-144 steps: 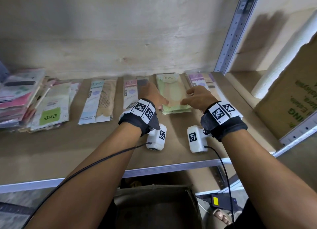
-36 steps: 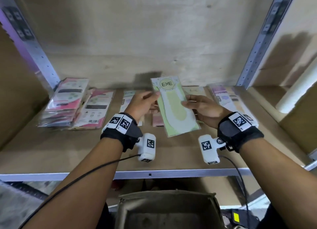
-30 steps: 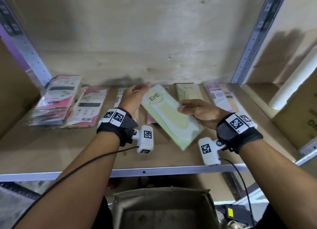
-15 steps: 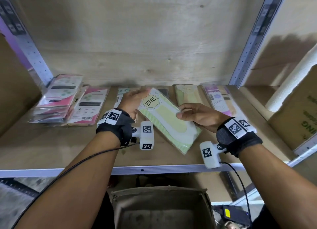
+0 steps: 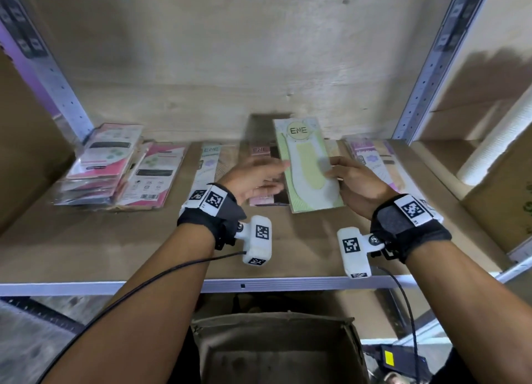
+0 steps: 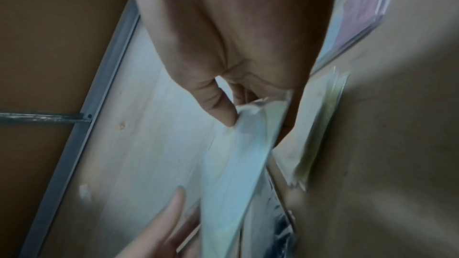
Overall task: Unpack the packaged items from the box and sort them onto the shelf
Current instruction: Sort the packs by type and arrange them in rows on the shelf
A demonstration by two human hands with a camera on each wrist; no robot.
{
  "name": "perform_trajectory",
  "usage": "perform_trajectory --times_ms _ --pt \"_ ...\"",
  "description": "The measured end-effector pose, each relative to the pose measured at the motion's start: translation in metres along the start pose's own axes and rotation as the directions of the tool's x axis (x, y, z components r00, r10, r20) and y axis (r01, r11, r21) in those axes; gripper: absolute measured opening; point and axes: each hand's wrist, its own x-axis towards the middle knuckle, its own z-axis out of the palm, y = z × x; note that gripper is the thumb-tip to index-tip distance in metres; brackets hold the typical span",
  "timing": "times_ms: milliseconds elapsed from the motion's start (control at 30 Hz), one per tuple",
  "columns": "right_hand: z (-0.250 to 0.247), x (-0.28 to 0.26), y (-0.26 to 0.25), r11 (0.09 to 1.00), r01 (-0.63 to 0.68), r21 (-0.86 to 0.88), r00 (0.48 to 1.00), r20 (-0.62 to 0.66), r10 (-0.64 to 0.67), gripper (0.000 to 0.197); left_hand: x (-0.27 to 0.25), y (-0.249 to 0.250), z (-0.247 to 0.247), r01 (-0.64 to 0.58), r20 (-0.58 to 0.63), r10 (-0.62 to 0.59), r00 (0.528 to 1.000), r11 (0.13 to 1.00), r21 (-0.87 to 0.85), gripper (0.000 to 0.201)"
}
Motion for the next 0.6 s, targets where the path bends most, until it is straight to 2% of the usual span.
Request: perform_trajectory --times_ms 67,167,267,333,400,600 --pt "-0.006 0.004 0.001 1.0 -0.004 0.021 0.999 -0.052 0.005 0.028 0.005 -0.001 0.013 -0.01 0.043 0.007 0.999 0.998 0.069 0.041" --pt "-0.014 0.012 0.004 0.999 -0.007 -0.037 0.985 -0.171 0.001 0.031 0.015 -0.001 0.027 -0.034 -0.008 0.036 0.999 0.992 0.118 0.045" --pt "-0.029 0.024 0.007 0.941 -0.024 -0.337 0.954 -0.29 -0.079 0.045 0.028 -0.003 0.037 -0.054 -0.075 0.066 0.995 0.987 0.152 0.04" --pt "-0.039 0.032 0.006 0.885 -0.046 -0.462 0.937 -0.327 -0.122 0.052 0.039 -0.005 0.045 -0.054 -0.115 0.074 0.991 0.983 0.173 0.04" --pt "-0.046 0.037 0.003 0.857 -0.073 -0.511 0.93 -0.345 -0.127 0.057 0.049 -0.005 0.054 -0.043 -0.137 0.073 0.988 0.976 0.212 0.039" --pt "-0.059 0.042 -0.004 0.809 -0.125 -0.574 0.959 -0.281 -0.051 0.07 0.066 -0.001 0.07 -0.004 -0.173 0.051 0.984 0.964 0.265 0.042"
